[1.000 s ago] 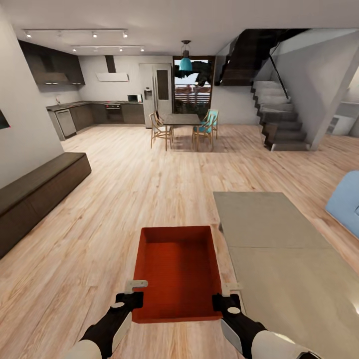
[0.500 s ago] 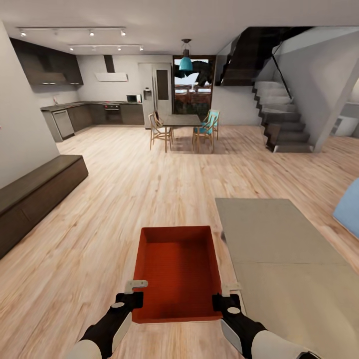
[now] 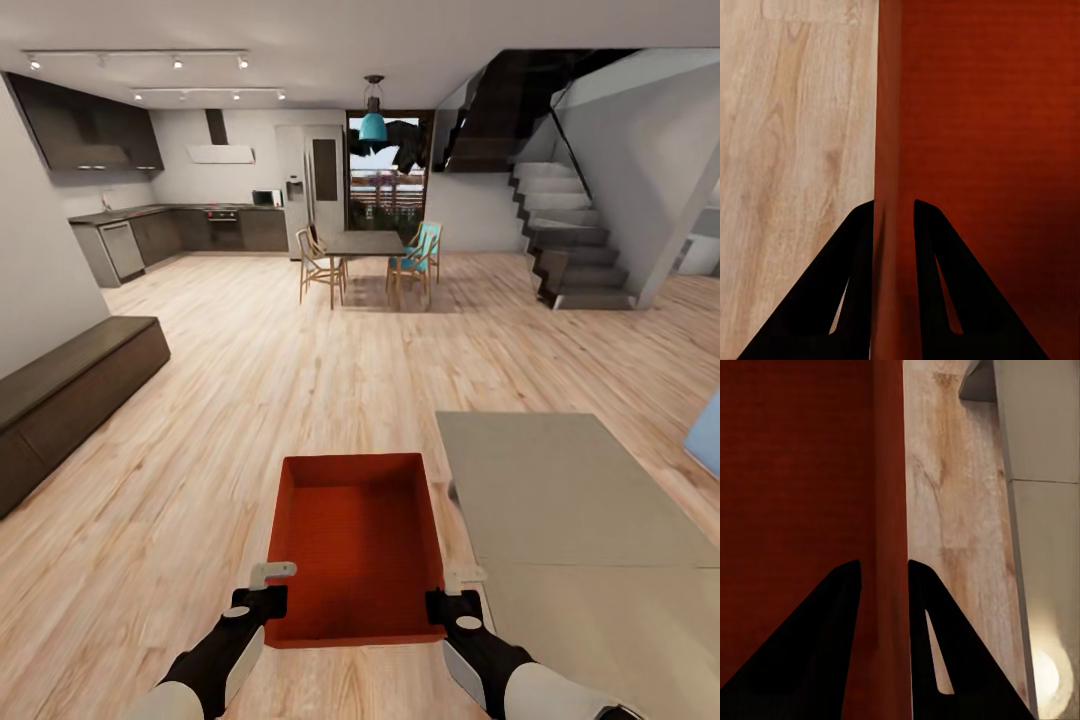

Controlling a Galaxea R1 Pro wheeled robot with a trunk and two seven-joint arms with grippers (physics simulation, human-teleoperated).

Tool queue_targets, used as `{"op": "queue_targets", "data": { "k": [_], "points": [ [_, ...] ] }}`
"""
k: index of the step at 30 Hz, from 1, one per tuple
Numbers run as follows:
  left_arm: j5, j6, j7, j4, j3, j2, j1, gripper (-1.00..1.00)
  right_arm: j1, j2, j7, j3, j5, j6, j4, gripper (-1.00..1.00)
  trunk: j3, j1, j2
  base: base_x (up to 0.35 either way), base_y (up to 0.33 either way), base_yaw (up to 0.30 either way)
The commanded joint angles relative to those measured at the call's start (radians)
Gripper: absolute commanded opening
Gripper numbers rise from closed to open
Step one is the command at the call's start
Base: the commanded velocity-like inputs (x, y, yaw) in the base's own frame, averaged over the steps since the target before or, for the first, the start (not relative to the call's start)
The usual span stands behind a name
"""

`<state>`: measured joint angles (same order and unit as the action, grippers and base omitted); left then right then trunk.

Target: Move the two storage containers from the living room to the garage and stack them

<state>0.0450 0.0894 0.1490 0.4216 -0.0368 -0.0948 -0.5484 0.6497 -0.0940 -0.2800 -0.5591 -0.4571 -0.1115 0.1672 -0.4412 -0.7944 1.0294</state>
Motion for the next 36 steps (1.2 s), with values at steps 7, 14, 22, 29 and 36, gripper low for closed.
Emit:
{"op": "queue_targets", "data": {
  "k": [7,14,22,29,36],
  "points": [
    [-0.010,0.008,0.012,0.003,0.008,0.002,-0.001,-1.00,0.001,0.027,-0.008,-0.012,-0.009,-0.008,-0.017,-1.00,-0.001,-0.001,0.001,0.322,0.000,0.000],
    [-0.010,0.007,0.012,0.003,0.009,0.003,-0.001,-1.00,0.001,0.027,-0.008,-0.012,-0.009,-0.007,-0.017,-1.00,-0.001,-0.001,0.001,0.322,0.000,0.000],
    [-0.011,0.007,0.012,0.003,0.009,0.003,-0.001,-1.00,0.001,0.027,-0.008,-0.012,-0.009,-0.007,-0.017,-1.00,-0.001,-0.001,0.001,0.322,0.000,0.000],
    [-0.011,0.007,0.012,0.003,0.008,0.003,-0.001,-1.00,0.001,0.027,-0.008,-0.012,-0.009,-0.008,-0.017,-1.00,-0.001,-0.001,0.001,0.322,0.000,0.000],
    [-0.010,0.007,0.012,0.003,0.008,0.003,-0.001,-1.00,0.001,0.027,-0.008,-0.013,-0.009,-0.008,-0.017,-1.00,-0.001,-0.001,0.001,0.322,0.000,0.000]
  ]
}}
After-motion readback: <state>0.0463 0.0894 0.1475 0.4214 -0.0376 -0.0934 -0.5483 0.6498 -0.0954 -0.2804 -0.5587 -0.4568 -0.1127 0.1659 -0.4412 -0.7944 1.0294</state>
